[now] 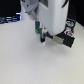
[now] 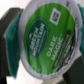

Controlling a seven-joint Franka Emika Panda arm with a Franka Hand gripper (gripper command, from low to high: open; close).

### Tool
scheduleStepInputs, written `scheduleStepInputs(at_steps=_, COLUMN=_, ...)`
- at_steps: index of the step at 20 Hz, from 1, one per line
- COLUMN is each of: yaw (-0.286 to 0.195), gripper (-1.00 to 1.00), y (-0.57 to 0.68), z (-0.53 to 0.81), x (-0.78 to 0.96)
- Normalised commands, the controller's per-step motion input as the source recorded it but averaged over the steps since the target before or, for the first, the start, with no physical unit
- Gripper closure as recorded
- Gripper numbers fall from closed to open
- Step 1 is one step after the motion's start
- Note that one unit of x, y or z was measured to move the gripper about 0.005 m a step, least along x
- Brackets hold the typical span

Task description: Open the kcup holder, insert the kcup into the holder, and close the kcup holder

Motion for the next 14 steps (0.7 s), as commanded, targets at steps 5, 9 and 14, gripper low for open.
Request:
scheduleStepInputs(at_steps=5, yaw=0.065, gripper=1.0, y=0.51, z=0.36, x=-0.19)
scheduleStepInputs(at_steps=9, yaw=0.06, gripper=1.0, y=0.5, z=0.31, x=-0.23)
scheduleStepInputs(at_steps=14, yaw=0.053, gripper=1.0, y=0.51, z=0.21, x=-0.27)
